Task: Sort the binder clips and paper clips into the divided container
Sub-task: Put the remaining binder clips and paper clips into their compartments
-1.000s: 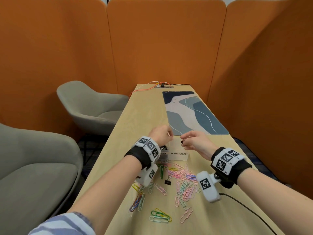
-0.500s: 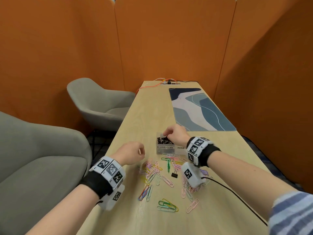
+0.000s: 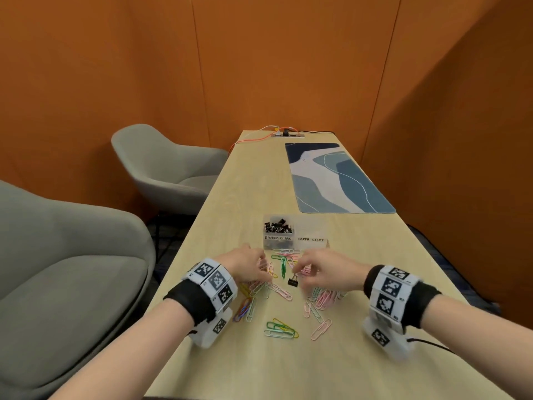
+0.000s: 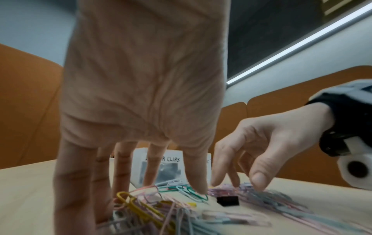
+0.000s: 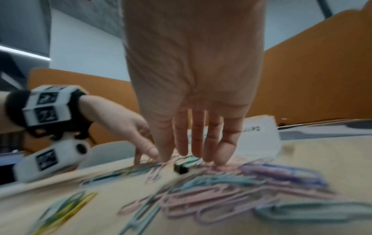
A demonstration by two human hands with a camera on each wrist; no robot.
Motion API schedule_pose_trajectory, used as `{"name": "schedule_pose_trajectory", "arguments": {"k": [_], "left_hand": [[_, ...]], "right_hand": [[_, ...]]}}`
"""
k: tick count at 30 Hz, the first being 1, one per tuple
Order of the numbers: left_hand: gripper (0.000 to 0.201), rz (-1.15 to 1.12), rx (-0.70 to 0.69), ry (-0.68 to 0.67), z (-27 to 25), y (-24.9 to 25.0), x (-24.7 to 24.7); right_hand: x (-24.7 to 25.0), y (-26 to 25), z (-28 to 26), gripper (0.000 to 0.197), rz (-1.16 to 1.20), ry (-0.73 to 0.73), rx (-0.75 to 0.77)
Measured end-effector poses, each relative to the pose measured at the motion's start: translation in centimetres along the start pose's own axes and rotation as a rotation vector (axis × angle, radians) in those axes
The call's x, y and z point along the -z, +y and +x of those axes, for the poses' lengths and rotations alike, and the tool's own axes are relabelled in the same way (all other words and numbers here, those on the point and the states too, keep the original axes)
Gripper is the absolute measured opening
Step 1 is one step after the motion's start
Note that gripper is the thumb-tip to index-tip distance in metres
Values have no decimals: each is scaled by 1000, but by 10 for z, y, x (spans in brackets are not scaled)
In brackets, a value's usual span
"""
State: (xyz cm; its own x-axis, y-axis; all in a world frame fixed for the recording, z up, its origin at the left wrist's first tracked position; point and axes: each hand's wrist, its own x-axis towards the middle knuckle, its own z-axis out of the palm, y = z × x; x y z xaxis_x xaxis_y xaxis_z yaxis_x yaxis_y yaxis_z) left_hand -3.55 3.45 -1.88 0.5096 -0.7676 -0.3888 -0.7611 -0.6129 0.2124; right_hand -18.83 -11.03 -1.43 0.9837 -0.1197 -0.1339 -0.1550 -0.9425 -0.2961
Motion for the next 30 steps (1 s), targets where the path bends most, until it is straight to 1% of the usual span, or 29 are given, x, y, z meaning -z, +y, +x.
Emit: {"name": "schedule_pose_trajectory", "arguments": {"k": [1, 3, 6, 8, 10, 13, 15, 18, 20, 21, 23, 25, 28, 30], "left_hand": [[68, 3, 3, 13, 1, 3, -2], [69, 0, 23, 44, 4, 11, -4], [78, 7, 70, 89, 10, 21, -3], [82, 18, 85, 119, 14, 26, -1], [83, 19, 89, 140, 19, 28, 0], [80, 14, 78, 139, 24, 28, 1], [70, -2, 59, 122, 26, 26, 2], [51, -49, 2, 94, 27, 20, 6], [44, -99, -31, 81, 26, 15, 8], [43, -114, -41, 85, 26, 12, 9], [45, -133, -47, 95, 29, 6, 8], [43, -139, -37, 89, 31, 2, 8], [34, -157, -27, 86, 34, -2, 9], [35, -157, -24, 91, 34, -4, 10]], "right_hand": [[-7, -6, 3, 30, -74, 1, 26], [-17, -16, 10, 27, -174, 19, 27], [-24, -23, 15, 20, -214, 43, 23], [-25, -23, 16, 21, -264, 34, 38], [-25, -20, 14, 20, -255, 24, 42], [-14, -14, 5, 9, -81, 72, 27], [1, -6, 7, 5, 132, 151, -35], [27, 5, 27, 15, 541, 232, -180], [39, 10, 49, 18, 724, 272, -240], [43, 11, 60, 17, 778, 291, -259], [47, 10, 81, 8, 812, 305, -288], [48, 7, 95, 2, 726, 280, -315], [49, 4, 103, 17, 612, 241, -339], [51, 6, 100, 24, 571, 248, -336]]}}
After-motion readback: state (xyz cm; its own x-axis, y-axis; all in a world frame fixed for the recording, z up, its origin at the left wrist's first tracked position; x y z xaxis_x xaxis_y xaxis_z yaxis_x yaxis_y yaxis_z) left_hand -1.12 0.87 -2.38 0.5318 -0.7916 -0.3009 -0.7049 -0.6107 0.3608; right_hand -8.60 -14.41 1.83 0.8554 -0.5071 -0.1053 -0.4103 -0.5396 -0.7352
